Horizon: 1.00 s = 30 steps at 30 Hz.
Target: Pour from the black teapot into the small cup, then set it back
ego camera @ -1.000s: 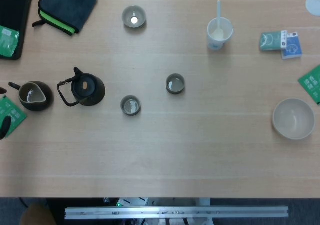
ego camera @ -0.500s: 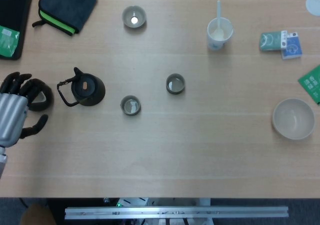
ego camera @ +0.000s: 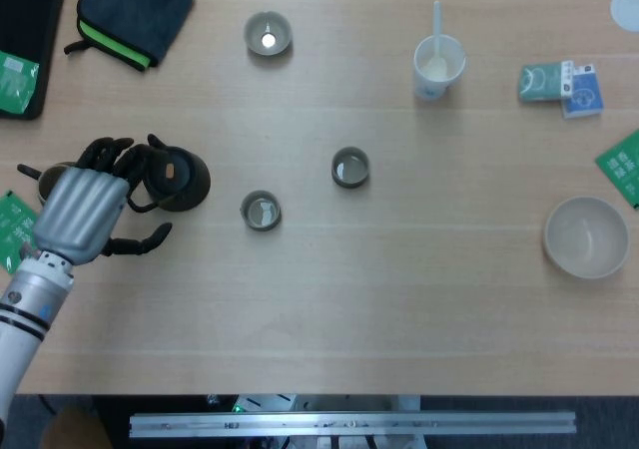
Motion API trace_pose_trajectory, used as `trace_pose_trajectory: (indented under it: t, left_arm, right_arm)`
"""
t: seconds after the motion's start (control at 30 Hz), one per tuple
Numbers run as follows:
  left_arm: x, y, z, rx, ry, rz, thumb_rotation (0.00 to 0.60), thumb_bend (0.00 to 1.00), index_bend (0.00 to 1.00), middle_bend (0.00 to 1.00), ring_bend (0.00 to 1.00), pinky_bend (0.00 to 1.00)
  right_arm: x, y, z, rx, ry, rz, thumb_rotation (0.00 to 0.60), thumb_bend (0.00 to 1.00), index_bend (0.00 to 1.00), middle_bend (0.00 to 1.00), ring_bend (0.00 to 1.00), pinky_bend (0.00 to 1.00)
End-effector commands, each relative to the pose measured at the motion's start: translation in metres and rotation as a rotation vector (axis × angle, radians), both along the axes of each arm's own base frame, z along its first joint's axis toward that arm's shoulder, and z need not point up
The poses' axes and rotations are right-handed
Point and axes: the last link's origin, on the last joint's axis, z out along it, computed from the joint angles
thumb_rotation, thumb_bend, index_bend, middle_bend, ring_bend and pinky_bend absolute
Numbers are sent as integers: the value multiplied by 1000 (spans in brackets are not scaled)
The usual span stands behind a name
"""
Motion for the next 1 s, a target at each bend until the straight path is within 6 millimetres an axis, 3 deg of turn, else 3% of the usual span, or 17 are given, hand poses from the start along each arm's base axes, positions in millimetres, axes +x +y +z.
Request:
trace_pose_trajectory:
  t: [0.03, 0.2, 0.33, 0.5, 0.63, 1.0]
  left_arm:
    - [-1, 7, -8, -13, 18, 3, 314, 279, 81, 120, 56, 94]
    - [-2, 15, -16, -32, 26, 22, 318, 279, 19, 68, 13, 87]
    - [-4, 19, -21, -49, 28, 40, 355, 278, 0, 27, 0, 82]
    - [-6, 21, -32, -80, 39, 61, 502, 276, 0, 0, 0, 67]
    - [-8, 25, -43, -96, 63, 66, 578, 272, 0, 0, 0, 64]
    - [-13, 41, -56, -88, 63, 104, 600, 271, 0, 0, 0, 64]
  right_arm:
    - [0, 0, 0, 0, 1, -1, 600, 120, 310, 289, 204, 254]
    - [0, -1, 1, -2, 1, -3, 600, 120, 310, 290, 204, 253]
    - [-2, -1, 0, 2, -1, -7, 600, 120, 310, 290, 204, 253]
    - [-3, -1, 0, -1, -2, -9, 600, 120, 310, 290, 204, 253]
    - [-4, -1, 0, 0, -3, -11, 600, 119, 310, 290, 204, 253]
    - [-7, 1, 2, -7, -3, -22, 600, 120, 310, 290, 204, 253]
